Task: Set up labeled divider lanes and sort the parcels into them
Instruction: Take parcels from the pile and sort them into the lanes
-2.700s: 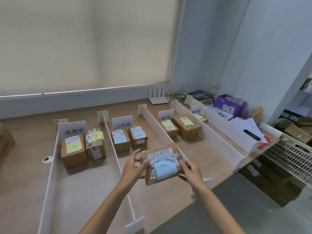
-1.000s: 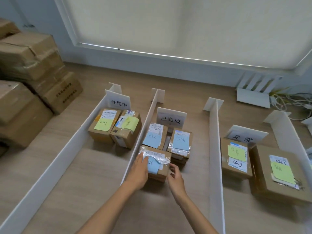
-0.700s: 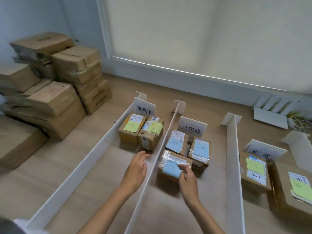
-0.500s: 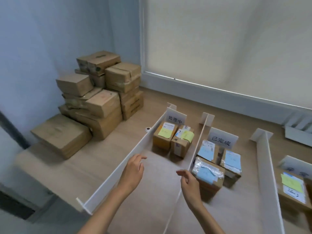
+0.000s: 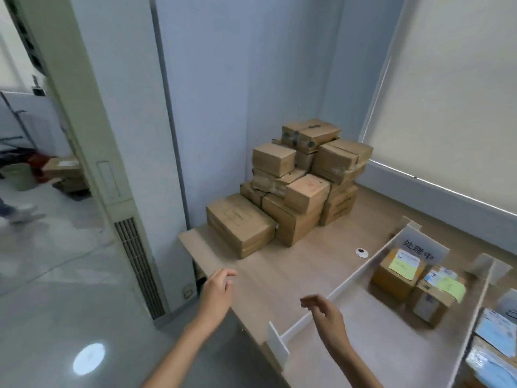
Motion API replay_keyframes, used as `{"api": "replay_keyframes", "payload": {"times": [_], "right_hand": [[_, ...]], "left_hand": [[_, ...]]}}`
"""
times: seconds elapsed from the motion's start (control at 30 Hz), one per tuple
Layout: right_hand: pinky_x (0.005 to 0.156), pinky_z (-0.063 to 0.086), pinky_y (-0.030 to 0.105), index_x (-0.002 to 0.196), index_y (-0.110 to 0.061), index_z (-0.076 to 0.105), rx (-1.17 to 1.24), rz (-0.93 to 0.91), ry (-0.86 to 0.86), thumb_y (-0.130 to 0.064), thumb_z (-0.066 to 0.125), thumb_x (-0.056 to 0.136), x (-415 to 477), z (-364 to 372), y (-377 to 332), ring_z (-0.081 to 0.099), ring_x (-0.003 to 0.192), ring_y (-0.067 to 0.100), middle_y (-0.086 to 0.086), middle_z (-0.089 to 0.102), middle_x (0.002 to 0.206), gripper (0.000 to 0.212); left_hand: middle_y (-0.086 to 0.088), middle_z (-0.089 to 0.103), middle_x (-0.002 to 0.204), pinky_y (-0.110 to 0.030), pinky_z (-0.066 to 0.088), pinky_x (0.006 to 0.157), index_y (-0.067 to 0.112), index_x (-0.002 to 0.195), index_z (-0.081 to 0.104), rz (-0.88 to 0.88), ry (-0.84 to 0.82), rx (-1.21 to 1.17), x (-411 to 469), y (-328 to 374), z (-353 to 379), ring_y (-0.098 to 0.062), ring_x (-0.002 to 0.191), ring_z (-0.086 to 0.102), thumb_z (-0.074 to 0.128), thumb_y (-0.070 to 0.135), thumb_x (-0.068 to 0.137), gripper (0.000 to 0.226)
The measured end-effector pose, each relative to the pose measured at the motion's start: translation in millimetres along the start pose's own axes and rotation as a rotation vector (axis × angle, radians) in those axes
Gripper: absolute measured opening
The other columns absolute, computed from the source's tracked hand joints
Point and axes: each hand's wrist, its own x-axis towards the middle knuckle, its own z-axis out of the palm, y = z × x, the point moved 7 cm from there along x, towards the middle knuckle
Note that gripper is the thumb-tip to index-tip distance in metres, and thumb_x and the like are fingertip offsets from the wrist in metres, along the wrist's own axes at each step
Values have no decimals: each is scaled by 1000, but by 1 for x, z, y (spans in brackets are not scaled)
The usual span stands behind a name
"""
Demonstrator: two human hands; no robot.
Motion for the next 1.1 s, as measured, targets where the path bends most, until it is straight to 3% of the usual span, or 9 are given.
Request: {"api": "replay_keyframes", "payload": {"times": [0.13, 0.3, 0.43, 0.53, 0.67, 0.77, 0.87, 0.97, 1.1], "right_hand": [[80, 49, 33, 83, -22, 69, 14, 9, -14, 5, 46, 87, 50, 25, -14, 65, 86, 9, -3, 72, 85, 37], [75, 48, 30, 85, -21, 68, 57, 15, 77, 5, 41, 89, 135, 32, -34, 64, 89, 20, 4, 70, 87, 37], [71, 47, 28, 90, -15, 67, 35, -67, 160, 3, 42, 91, 224, 25, -71, 64, 91, 22, 6, 69, 90, 32], [78, 47, 27, 94, -13, 68, -22, -128, 221, -1, 46, 93, 281, 25, -105, 63, 93, 19, 5, 68, 96, 25], [85, 45, 25, 107, -11, 64, -195, -227, 251, -4, 49, 94, 352, 36, -160, 57, 97, 14, 7, 64, 108, 21], [86, 46, 32, 112, -14, 60, -425, -264, 277, -10, 46, 94, 402, 50, -190, 56, 101, 18, 2, 60, 117, 24], [88, 47, 40, 122, -11, 54, -610, -275, 249, -10, 43, 93, 452, 74, -211, 51, 110, 28, 11, 53, 128, 31], [86, 48, 41, 136, -13, 42, -802, -183, 228, -15, 50, 93, 495, 98, -215, 40, 124, 32, 10, 40, 142, 44], [94, 47, 45, 139, -20, 32, -948, -69, 140, -25, 62, 89, 535, 120, -194, 18, 140, 37, 11, 16, 155, 58]], "left_hand": [[-3, 64, 109, -22, 40, 85, 9, 104, 65, -32, 23, -19, 33, -26, -15, -18, 103, 58, 48, -1, 90, 24], [3, 61, 110, -24, 41, 94, 16, 106, 64, -19, -10, -40, 107, -40, -14, -13, 107, 55, 47, 3, 92, 26], [9, 57, 113, -17, 38, 91, 22, 109, 61, 0, -72, -66, 180, -41, -5, -6, 108, 52, 46, 10, 95, 23], [10, 55, 116, -16, 37, 88, 24, 112, 59, 9, -123, -70, 236, -38, -3, -1, 107, 47, 43, 16, 98, 23], [12, 54, 115, -10, 42, 65, 25, 116, 56, 21, -141, -48, 305, -31, 0, -1, 85, 51, 41, 19, 99, 24], [13, 55, 116, -19, 49, 80, 27, 115, 57, 21, -161, -60, 339, -36, 5, -3, 97, 54, 41, 19, 99, 24], [12, 57, 115, -25, 50, 89, 28, 111, 58, 22, -188, -65, 367, -46, 14, -5, 105, 54, 42, 18, 98, 23], [11, 58, 115, -17, 46, 87, 26, 110, 60, 39, -225, -56, 394, -57, 23, -3, 106, 54, 44, 15, 97, 23], [18, 57, 113, -1, 36, 70, 29, 110, 60, 44, -271, -54, 427, -74, 26, 2, 106, 52, 45, 17, 97, 23]]}}
